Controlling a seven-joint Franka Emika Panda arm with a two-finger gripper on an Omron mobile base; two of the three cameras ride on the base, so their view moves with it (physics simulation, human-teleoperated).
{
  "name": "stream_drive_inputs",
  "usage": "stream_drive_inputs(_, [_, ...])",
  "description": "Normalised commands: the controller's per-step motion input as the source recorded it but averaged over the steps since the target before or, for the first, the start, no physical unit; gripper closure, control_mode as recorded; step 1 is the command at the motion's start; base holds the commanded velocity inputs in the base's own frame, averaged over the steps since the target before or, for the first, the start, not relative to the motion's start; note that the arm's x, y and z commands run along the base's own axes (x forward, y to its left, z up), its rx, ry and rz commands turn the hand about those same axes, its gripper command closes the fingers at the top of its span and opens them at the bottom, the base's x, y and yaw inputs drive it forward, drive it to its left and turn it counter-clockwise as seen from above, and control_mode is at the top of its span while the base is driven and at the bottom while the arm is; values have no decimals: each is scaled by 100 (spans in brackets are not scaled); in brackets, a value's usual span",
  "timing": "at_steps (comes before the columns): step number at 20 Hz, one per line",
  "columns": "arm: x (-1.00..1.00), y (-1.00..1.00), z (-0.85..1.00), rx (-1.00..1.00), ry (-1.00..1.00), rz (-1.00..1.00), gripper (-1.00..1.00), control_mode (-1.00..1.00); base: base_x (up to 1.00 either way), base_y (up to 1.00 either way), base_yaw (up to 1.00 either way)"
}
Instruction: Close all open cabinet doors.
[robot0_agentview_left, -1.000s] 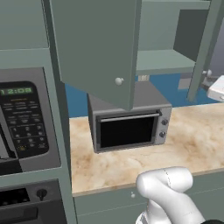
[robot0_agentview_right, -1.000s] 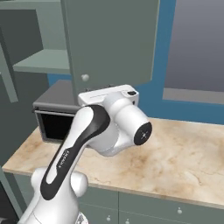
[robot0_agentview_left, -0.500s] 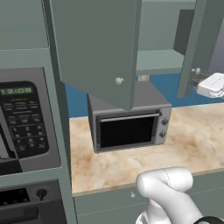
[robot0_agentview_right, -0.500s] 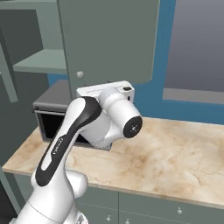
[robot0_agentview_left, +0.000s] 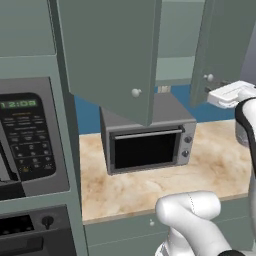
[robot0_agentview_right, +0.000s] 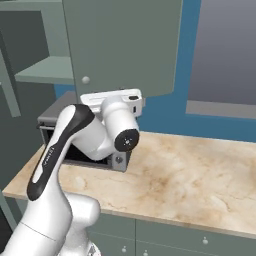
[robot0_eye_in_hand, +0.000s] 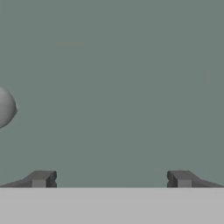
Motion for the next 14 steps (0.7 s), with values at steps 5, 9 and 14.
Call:
stream_drive_inputs(5, [40, 16, 0, 0, 0, -12, -100, -100, 0, 0, 0])
stream_drive_inputs(9, [44, 10, 0, 0, 0, -9, -100, -100, 0, 0, 0])
stream_drive_inputs(14, [38, 12, 0, 0, 0, -6, -100, -100, 0, 0, 0])
